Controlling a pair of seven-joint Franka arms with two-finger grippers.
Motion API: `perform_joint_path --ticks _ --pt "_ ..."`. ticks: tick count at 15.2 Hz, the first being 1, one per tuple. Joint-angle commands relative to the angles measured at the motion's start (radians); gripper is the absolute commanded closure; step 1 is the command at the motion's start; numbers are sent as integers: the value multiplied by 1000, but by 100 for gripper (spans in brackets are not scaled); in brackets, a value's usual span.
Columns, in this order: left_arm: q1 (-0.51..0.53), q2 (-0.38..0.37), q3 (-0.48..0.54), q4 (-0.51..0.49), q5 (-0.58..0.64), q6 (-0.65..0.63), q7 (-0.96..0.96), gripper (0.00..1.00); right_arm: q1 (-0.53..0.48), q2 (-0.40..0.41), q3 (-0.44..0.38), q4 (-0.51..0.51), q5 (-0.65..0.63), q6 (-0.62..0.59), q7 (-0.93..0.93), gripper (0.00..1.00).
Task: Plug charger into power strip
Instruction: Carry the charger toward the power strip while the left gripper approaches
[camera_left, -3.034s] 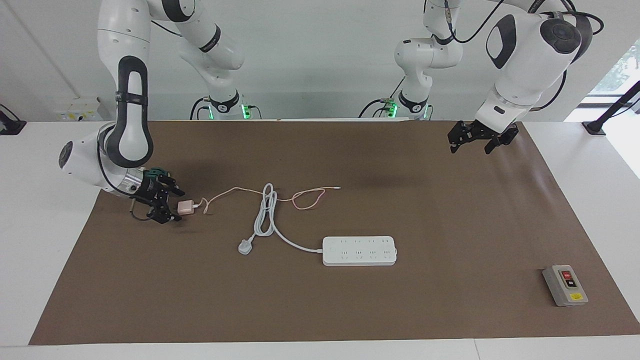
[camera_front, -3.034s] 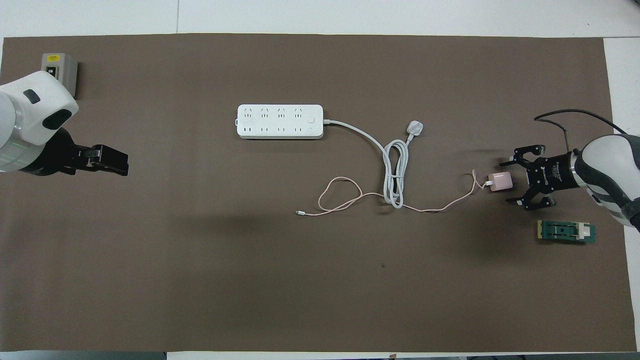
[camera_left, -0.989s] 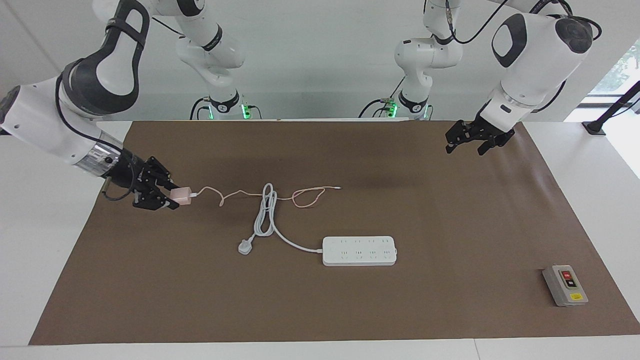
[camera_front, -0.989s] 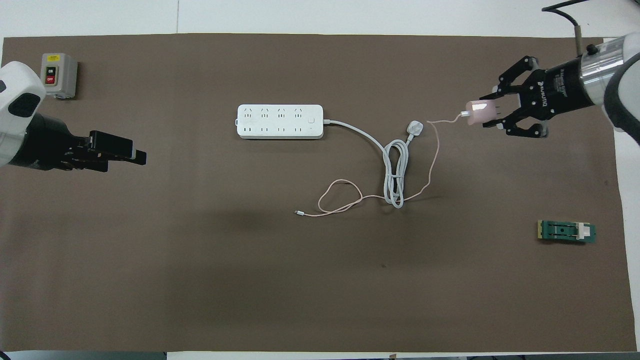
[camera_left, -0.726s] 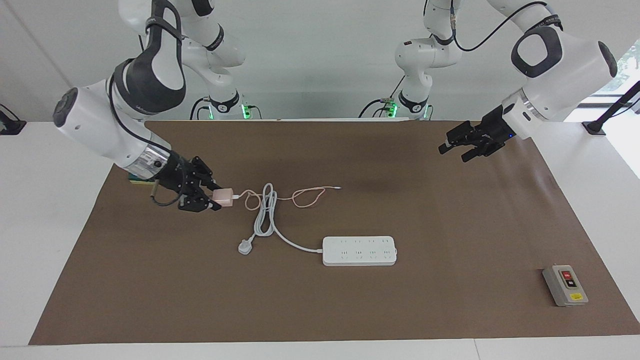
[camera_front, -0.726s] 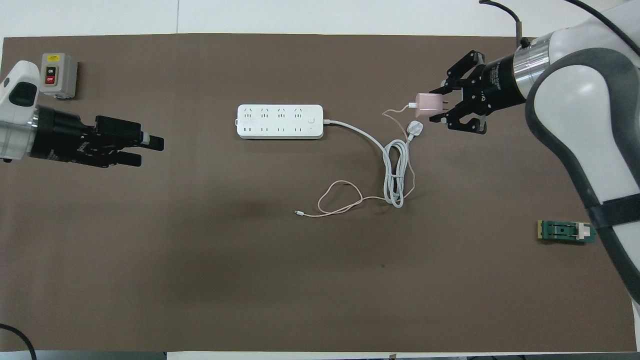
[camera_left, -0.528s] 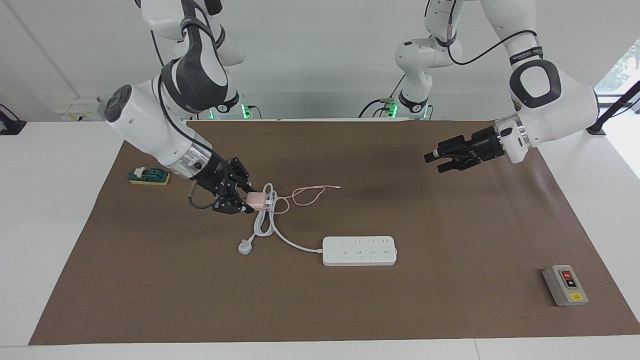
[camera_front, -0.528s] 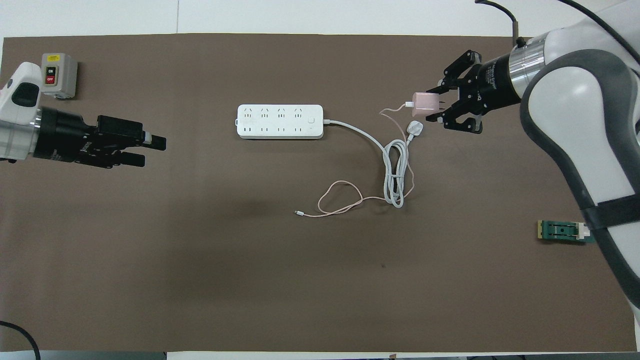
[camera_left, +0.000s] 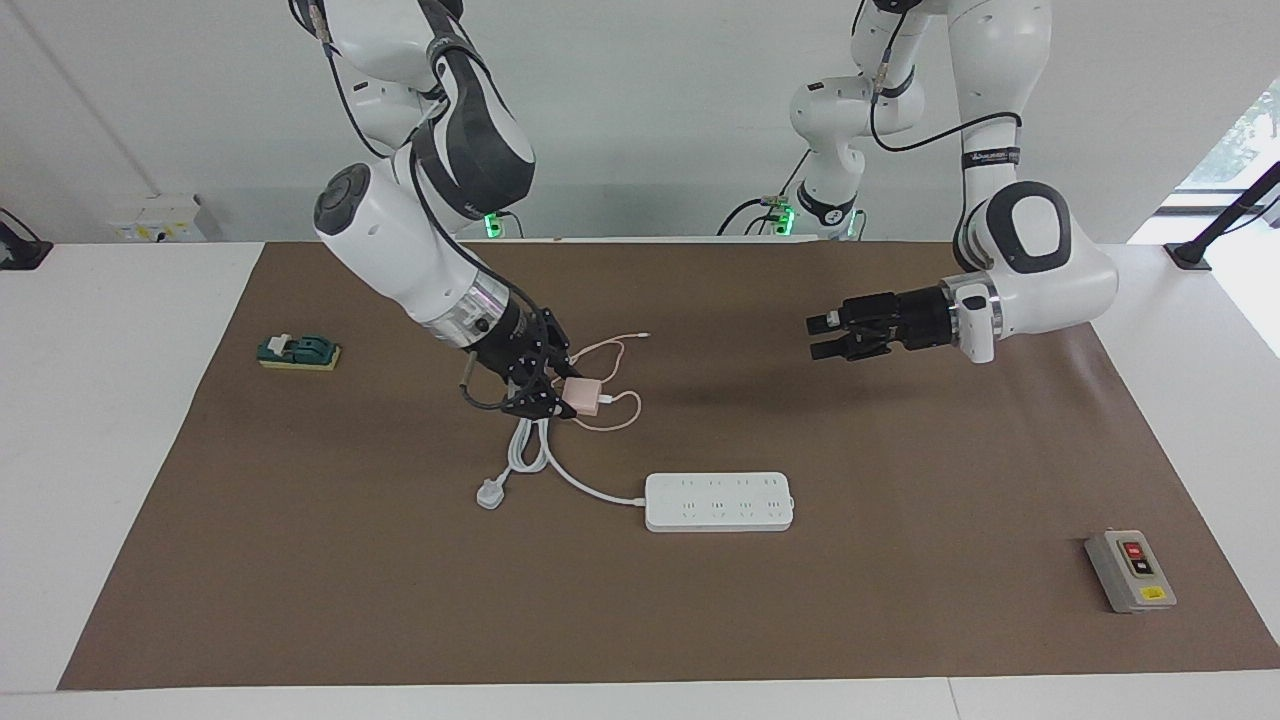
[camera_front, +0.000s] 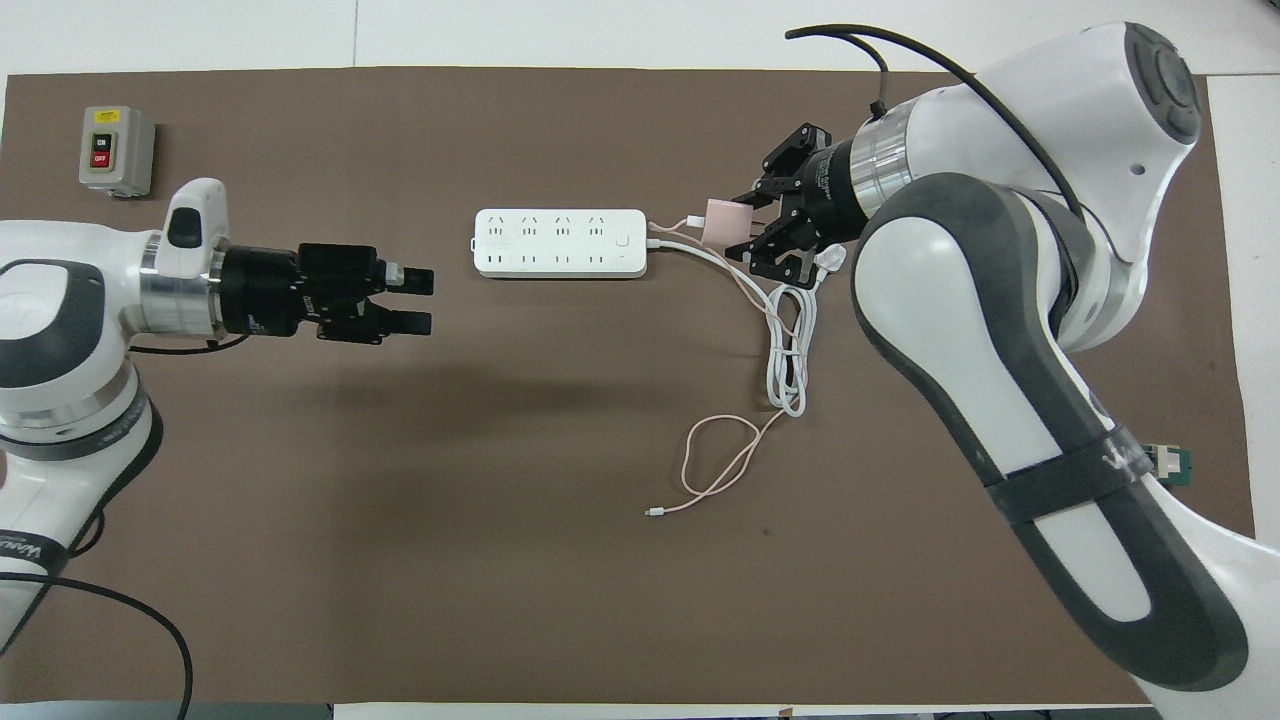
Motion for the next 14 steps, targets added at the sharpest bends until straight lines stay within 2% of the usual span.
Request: perform_joint_path --ticks 1,4,8,14 --pt "-66 26 8 -46 -108 44 103 0 50 -14 -2 -28 13 25 19 100" --pt "-83 87 1 -29 -158 32 107 0 93 -22 -2 -59 14 70 47 100" --pt "-110 100 0 12 -205 12 106 0 103 -22 -2 -57 19 74 76 100" --pt "-181 106 0 17 -242 87 103 0 152 -17 -2 -56 19 142 144 100"
